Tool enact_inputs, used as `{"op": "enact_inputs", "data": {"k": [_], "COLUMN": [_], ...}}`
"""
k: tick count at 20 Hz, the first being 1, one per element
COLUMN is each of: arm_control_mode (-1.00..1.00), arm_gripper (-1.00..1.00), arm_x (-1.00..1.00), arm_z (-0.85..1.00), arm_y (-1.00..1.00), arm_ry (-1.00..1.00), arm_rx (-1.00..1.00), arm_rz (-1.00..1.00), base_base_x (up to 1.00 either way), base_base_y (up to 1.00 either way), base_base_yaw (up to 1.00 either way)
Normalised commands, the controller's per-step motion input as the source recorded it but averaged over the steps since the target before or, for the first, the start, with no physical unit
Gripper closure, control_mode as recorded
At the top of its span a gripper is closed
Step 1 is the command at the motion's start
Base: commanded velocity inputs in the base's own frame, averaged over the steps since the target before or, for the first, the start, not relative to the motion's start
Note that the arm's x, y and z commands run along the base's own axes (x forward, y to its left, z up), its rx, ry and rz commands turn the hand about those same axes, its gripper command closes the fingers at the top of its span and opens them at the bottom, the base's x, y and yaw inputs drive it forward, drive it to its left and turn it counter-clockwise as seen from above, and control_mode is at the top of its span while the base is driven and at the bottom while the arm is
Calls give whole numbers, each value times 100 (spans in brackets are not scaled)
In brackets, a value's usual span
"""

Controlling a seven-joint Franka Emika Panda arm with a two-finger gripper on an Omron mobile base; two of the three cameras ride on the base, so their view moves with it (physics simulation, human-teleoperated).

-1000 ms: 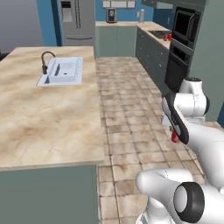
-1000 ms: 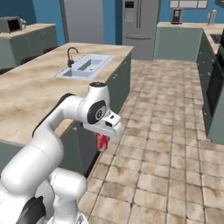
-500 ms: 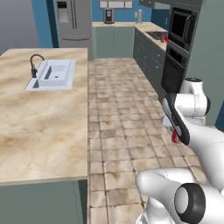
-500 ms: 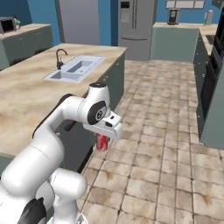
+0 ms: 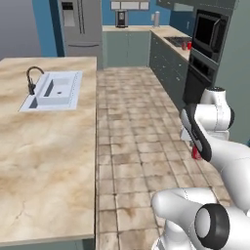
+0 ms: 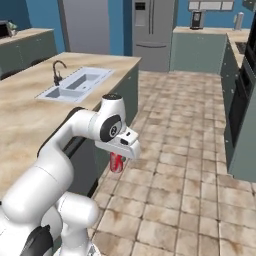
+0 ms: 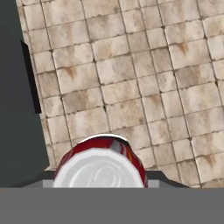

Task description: Four empty soda cans are scattered around the kitchen. Gather all the cans and cluster them next to the stove for recycling.

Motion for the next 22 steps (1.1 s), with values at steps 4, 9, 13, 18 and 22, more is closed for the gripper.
{"op": "enact_inputs", "data": {"k": [4, 9, 13, 18, 22], "arm_control_mode": [100, 100, 100, 100, 100], "arm_gripper": [100, 100, 100, 100, 100], "arm_x": [0, 0, 0, 0, 0], "arm_z": [0, 0, 0, 0, 0], "arm_y": [0, 0, 0, 0, 0], "arm_ry": [0, 0, 0, 0, 0], "arm_rx": [0, 0, 0, 0, 0], "arm_rz": [0, 0, 0, 0, 0], "base_base_x": [64, 65, 61, 60, 61], "base_base_y": [-28, -26, -26, -25, -22], "base_base_yaw": [0, 0, 2, 8, 7]}}
